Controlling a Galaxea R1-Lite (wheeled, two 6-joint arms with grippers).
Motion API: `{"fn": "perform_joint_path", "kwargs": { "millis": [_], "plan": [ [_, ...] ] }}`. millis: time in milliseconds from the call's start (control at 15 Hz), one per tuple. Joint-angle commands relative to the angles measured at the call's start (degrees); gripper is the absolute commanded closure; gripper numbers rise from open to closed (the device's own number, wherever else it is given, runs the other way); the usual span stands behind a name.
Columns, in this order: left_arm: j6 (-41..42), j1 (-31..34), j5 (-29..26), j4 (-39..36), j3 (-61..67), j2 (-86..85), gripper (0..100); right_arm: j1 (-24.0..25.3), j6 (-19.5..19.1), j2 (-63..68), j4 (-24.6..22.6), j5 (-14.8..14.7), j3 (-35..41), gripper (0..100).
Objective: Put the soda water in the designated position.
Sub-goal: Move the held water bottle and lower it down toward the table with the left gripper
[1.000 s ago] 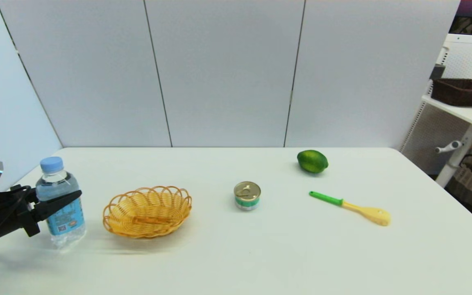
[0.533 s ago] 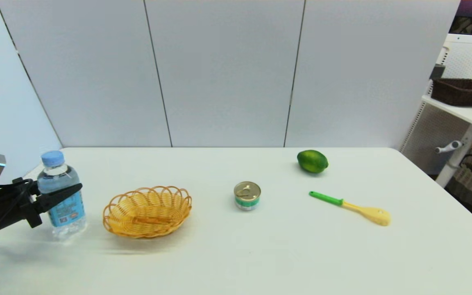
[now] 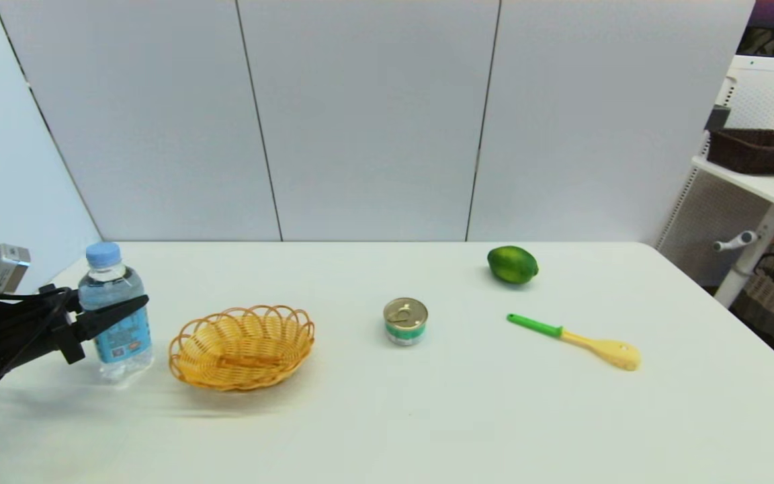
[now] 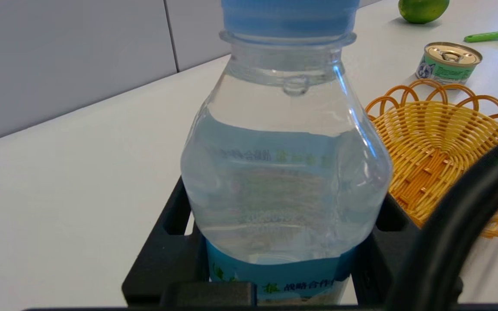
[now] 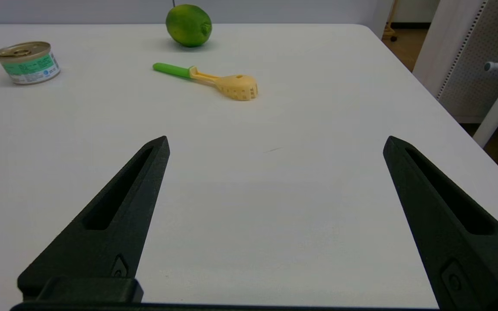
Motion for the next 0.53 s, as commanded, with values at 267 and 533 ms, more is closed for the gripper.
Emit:
{"fn": "perform_joint_path", "kwargs": {
  "millis": [267,533],
  "plan": [
    [0.1,-0.9,-0.2,-0.5,-1.5,1.6,100,0.0,0.0,0.1,0.0,0.0,-0.1,0],
    [0.2,-0.8,-0.2,-0.5,-1.3,2.0,100,0.0,0.0,-0.1,0.0,0.0,0.0,0]
  ]
}}
